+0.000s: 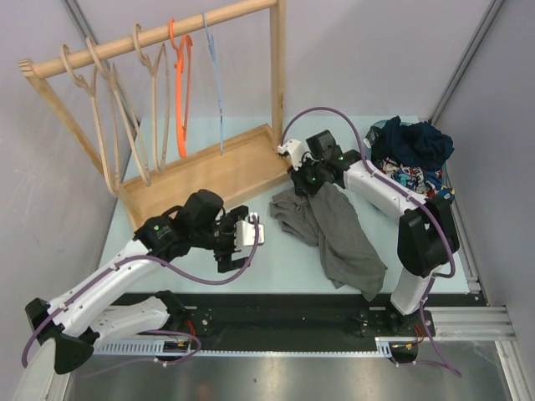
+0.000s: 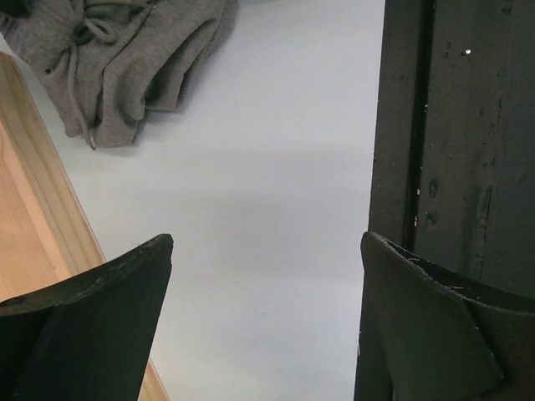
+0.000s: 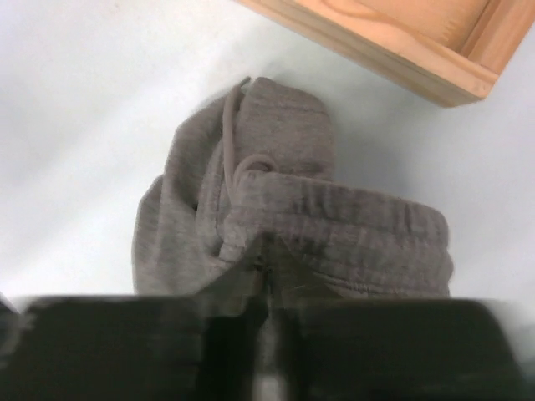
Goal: Place the shorts on the hanger
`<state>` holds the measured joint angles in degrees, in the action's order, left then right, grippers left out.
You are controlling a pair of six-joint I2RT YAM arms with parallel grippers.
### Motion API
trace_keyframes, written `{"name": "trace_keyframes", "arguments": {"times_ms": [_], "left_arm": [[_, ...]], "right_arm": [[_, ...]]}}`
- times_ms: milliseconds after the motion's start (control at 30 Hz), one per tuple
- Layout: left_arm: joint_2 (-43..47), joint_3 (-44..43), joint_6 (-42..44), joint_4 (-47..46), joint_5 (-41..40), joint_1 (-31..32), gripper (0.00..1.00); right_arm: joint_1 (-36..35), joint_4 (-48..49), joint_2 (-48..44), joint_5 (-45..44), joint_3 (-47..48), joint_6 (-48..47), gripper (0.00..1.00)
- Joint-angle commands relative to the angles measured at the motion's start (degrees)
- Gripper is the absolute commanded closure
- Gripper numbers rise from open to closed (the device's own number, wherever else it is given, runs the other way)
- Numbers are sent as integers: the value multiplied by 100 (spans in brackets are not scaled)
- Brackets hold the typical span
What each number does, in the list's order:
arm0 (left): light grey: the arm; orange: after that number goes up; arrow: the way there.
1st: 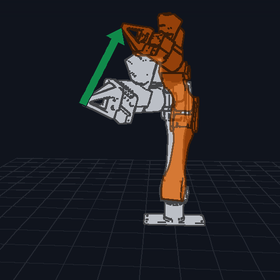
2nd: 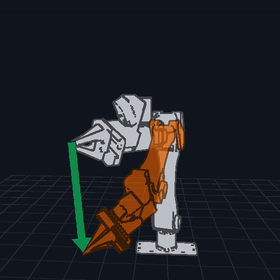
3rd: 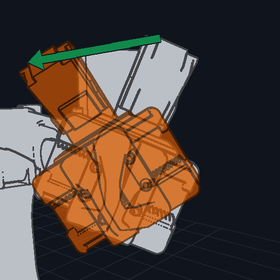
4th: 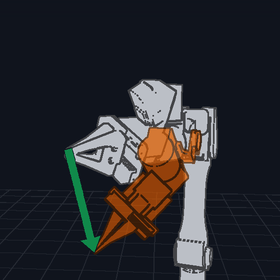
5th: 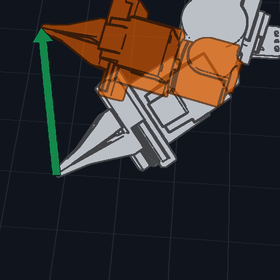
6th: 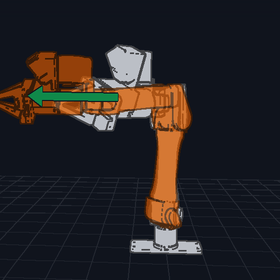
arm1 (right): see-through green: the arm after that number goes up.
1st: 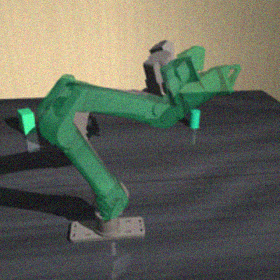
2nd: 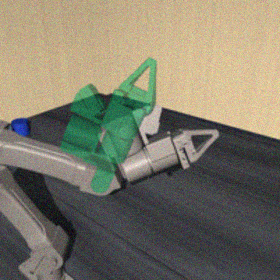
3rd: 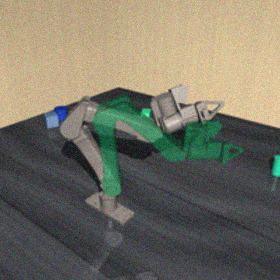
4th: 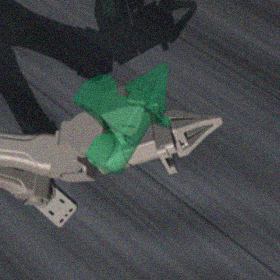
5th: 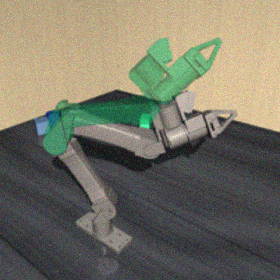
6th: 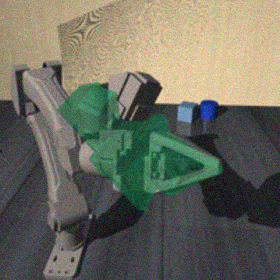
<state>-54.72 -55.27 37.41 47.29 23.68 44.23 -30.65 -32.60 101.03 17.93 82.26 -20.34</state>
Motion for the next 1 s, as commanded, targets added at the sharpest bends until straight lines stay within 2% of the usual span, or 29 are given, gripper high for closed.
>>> {"name": "trace_keyframes", "arguments": {"times_ms": [0,167,233,267,300,333,367,400,500,700,833,900,933,967], "left_arm": [[146,156,-155,-290,-30,-28,2],[-12,121,-111,-404,84,-37,2],[-91,86,-85,-518,136,-28,2],[-213,51,-67,-519,171,-28,2],[-267,-36,-76,-527,198,-28,2],[-320,-89,-76,-501,207,-28,3],[-381,-151,-93,-466,233,-28,2],[-451,-238,-76,-440,233,-28,3],[-409,-248,-102,-405,242,-28,3],[-267,-28,-286,-607,181,-28,2],[-145,95,-383,-642,137,-28,2],[-109,173,-383,-677,119,-28,2],[-109,191,-392,-686,84,-28,2],[-118,200,-383,-686,84,-28,2]], "right_arm": [[217,-710,-57,307,799,-58,100],[727,-1081,-828,1017,1248,118,100],[745,-1169,-1067,976,1170,57,100],[658,-1248,-1147,827,1091,-5,86],[614,-1301,-1165,739,1038,-31,64],[587,-1267,-1130,642,960,3,22],[526,-1197,-1078,563,820,73,10],[499,-1039,-868,493,792,204,4],[499,-715,-437,255,792,398,0],[639,-642,539,-44,1239,373,0],[701,-922,1049,191,1590,285,2],[727,-1440,1278,586,1775,189,19],[771,-1590,1278,945,1872,171,51],[798,-1705,1218,1132,1881,127,70]]}}
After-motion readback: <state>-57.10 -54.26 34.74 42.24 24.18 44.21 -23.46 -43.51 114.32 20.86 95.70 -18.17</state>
